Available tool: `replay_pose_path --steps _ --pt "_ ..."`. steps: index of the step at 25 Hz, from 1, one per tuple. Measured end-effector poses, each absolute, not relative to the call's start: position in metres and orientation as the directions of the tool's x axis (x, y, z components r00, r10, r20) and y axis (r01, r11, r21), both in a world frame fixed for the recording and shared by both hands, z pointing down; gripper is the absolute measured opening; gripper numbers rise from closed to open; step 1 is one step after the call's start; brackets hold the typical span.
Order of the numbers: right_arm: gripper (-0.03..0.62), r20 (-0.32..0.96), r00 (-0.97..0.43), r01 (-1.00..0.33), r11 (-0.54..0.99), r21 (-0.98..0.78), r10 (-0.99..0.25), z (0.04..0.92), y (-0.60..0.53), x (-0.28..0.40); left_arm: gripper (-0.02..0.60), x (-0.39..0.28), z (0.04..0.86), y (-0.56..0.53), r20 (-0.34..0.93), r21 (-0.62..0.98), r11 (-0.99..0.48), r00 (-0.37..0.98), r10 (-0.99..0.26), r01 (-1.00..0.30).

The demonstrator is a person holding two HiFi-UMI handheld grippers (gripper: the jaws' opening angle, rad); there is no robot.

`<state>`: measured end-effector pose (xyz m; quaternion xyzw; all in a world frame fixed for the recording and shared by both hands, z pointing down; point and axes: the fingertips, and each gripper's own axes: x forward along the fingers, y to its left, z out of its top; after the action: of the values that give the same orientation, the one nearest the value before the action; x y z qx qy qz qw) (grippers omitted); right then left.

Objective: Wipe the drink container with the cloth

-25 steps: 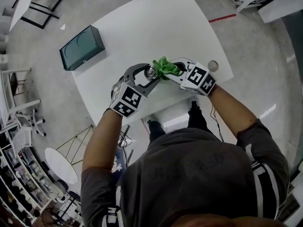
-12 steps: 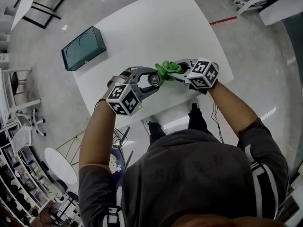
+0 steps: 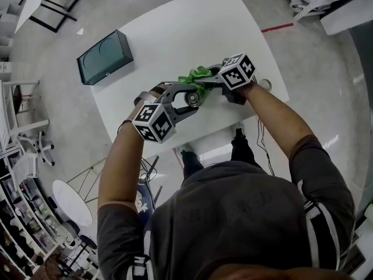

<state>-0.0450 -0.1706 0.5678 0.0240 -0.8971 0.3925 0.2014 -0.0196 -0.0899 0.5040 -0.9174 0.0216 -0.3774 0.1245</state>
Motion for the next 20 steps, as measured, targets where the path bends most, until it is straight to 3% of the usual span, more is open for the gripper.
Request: replay_pose_path --steps 5,12,14,20 --pt "0.075 0.499 -0.859 -0.257 0.749 -0.611 0.113 0.59 -0.171 -0.045 0.235 -0.017 0.504 -0.091 0.675 -0.233 -0.972 0.725 -0.137 0.034" --pt "0.075 0.697 -0.716 -0.247 0.921 -0.302 0.036 0.603 -0.165 -0.033 0.236 -0.018 0.504 -0.097 0.653 -0.195 -0.979 0.738 -0.169 -0.052" --pt "0.077 0.689 -0.725 -0.245 0.936 -0.251 -0.005 0.598 -0.165 -0.027 0.236 -0.017 0.504 -0.098 0.639 -0.184 -0.978 0.744 -0.193 -0.096" --pt "0.08 0.538 -0.818 -0.405 0.867 -0.289 -0.203 0.546 -0.183 0.013 0.269 -0.014 0.505 -0.096 0.596 -0.199 -0.954 0.746 -0.298 -0.223"
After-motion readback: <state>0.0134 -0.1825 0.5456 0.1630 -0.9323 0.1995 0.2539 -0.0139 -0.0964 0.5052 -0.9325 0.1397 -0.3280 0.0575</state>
